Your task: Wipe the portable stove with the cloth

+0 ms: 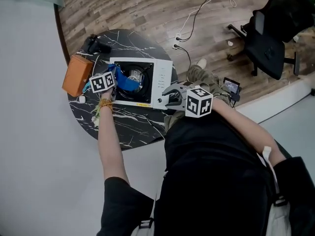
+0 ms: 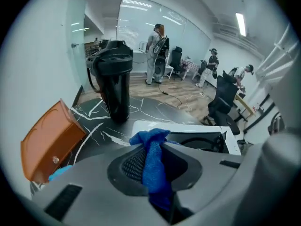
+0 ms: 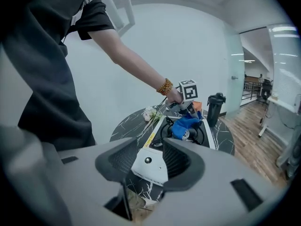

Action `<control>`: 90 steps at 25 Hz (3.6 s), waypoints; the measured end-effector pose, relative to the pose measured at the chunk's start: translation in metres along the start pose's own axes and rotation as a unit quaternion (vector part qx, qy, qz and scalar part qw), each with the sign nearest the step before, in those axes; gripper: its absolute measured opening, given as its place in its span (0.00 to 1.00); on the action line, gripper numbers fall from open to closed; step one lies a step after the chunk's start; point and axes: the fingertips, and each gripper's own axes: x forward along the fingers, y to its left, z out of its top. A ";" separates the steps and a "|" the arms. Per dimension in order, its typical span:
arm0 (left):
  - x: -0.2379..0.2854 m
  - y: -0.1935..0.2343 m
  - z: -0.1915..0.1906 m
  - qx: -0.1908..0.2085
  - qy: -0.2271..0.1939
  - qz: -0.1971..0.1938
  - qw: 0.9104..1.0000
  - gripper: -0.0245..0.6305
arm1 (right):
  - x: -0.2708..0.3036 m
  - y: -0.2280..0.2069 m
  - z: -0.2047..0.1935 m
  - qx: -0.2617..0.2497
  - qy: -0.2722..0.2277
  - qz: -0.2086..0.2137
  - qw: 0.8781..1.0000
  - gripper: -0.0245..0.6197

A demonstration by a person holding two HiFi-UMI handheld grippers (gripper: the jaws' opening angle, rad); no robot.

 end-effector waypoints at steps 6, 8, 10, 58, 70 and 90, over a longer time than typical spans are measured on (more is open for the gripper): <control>-0.007 -0.004 -0.019 0.066 0.055 0.010 0.996 0.12 | 0.005 -0.008 0.008 -0.002 -0.007 -0.003 1.000 0.28; -0.015 -0.005 -0.033 0.080 0.087 0.001 0.993 0.12 | 0.005 -0.008 0.007 -0.008 -0.002 0.002 1.000 0.28; -0.023 -0.006 -0.050 0.094 0.122 -0.008 0.988 0.12 | 0.005 -0.007 0.004 -0.010 0.004 0.006 1.000 0.28; -0.245 -0.164 -0.165 -0.330 -0.489 -0.105 0.800 0.30 | 0.154 0.010 0.068 -0.095 0.024 0.137 0.986 0.13; -0.247 -0.168 -0.214 -0.404 -0.478 -0.048 0.778 0.30 | 0.281 -0.030 0.032 -0.305 0.264 0.112 0.908 0.13; -0.219 -0.129 -0.199 -0.426 -0.446 -0.073 0.784 0.30 | 0.180 0.042 -0.013 -0.348 0.264 0.230 0.869 0.13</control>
